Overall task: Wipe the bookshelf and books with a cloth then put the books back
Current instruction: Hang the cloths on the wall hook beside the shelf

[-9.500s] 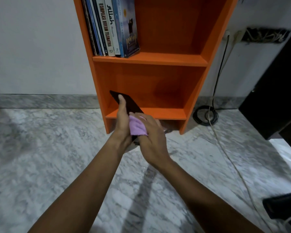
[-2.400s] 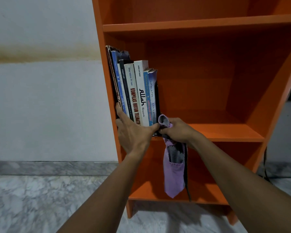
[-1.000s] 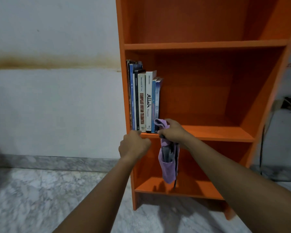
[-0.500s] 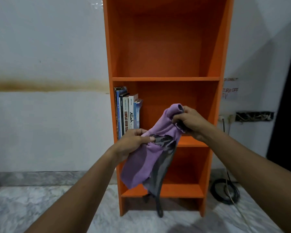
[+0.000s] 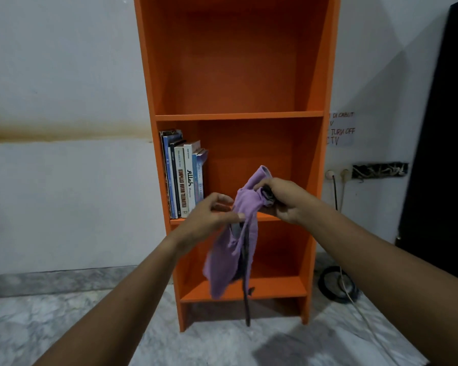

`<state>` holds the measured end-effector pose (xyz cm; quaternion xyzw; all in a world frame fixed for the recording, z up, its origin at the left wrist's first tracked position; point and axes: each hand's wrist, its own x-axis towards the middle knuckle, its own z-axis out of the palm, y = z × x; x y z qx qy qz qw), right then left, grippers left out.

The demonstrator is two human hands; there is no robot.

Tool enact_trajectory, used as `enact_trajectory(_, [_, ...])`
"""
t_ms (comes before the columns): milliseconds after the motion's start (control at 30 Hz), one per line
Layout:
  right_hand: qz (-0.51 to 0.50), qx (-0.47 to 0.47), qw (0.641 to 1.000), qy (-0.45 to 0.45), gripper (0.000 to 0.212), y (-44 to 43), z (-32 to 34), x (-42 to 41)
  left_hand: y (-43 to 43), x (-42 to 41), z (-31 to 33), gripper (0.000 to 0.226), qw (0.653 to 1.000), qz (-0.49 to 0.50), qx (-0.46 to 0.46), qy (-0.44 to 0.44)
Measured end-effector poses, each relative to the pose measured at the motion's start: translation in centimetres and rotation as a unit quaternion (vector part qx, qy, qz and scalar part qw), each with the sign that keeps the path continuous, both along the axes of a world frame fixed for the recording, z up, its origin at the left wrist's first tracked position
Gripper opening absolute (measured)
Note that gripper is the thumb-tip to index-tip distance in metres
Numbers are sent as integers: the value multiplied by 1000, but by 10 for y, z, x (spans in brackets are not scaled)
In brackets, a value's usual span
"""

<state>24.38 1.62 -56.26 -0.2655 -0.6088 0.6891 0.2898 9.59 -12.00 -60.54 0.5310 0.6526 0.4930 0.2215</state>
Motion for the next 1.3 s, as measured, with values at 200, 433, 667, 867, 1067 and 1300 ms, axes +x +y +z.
enact_trajectory(200, [21, -58, 997, 51, 29, -9, -1, -12, 11, 17, -15, 32, 996, 42, 77, -6])
enact_trajectory(433, [118, -14, 989, 89, 13, -11, -3, -15, -13, 1, 4, 22, 990, 10, 53, -128])
enact_trajectory(667, [52, 38, 998, 18, 16, -18, -7, -42, -51, -18, 19, 9, 978, 163, 68, -107])
enact_trajectory(867, [107, 42, 993, 15, 36, -39, 1, -63, -78, -51, 28, 10, 927, 340, 88, -130])
enact_trajectory(1067, [145, 37, 988, -28, 35, -53, -1, -84, -89, -56, 6, 44, 927, 326, 67, 175])
enact_trajectory(1300, [165, -109, 980, -4, 59, -60, -29, -152, -57, -98, -29, 27, 934, 190, 139, 270])
